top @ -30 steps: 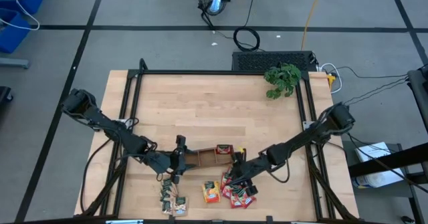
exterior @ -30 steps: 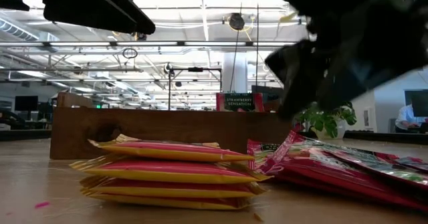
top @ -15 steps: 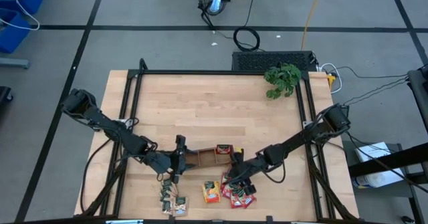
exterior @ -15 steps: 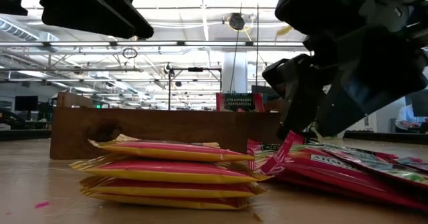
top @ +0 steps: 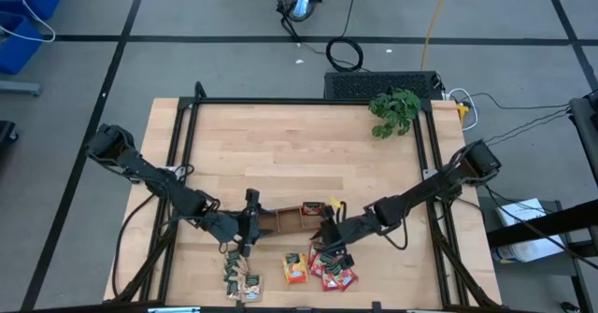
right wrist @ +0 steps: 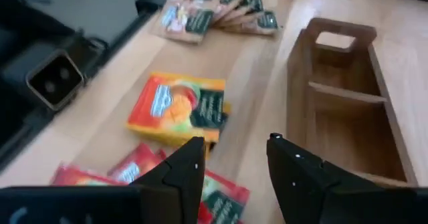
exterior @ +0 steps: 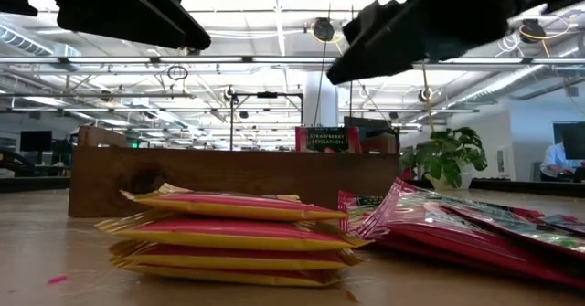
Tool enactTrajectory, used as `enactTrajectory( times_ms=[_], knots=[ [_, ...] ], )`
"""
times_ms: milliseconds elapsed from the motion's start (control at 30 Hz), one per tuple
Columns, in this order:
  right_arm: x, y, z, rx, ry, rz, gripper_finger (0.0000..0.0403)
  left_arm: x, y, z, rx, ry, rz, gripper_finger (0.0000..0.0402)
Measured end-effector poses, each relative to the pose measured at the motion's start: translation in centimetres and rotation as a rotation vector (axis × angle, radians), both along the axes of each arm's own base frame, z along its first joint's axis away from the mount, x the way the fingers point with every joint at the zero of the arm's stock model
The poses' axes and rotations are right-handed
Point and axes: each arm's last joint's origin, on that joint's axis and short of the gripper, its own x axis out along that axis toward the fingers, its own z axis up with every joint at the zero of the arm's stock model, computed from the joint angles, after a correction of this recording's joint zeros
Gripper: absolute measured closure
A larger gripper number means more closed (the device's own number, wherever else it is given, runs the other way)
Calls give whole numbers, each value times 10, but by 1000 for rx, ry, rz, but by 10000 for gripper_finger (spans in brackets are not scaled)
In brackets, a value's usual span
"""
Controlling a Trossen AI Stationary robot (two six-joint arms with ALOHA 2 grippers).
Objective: Pick & Place Tea
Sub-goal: Put the yellow tea bag into the middle section of the wooden organizer
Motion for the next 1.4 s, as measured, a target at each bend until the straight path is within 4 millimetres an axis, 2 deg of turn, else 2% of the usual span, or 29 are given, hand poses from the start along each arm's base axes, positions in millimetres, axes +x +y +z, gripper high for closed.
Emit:
enactTrajectory(
  times_ms=[133, 233, 400, 533, 600, 800, 933, 1133, 1400],
  knots=[
    [15, -1, -1, 73, 3, 44, 264, 0, 0, 0, 1, 2, 0, 174],
    [31, 6, -3, 32, 5, 94, 267, 0, 0, -1, 1, 6, 2, 174],
    [62, 14, 7, 30, 68, 200, 268, -2, 0, -3, 7, 28, -6, 174],
    [78, 19, 2, -48, 111, 252, 268, -4, -3, -3, 12, 39, -18, 174],
    [79, 21, 2, -97, 133, 316, 268, -5, -4, -4, 15, 43, -25, 174],
    [105, 4, 1, -40, 170, 347, 268, -7, -6, -4, 27, 46, -39, 174],
    [114, 3, -6, -49, 157, 378, 268, -7, -6, -5, 30, 53, -38, 174],
    [111, 7, -25, -109, 230, 349, 268, -9, -8, -6, 20, 70, -57, 174],
    [116, 7, -19, -136, 153, 362, 268, -11, -13, -4, 30, 47, -87, 174]
  ],
)
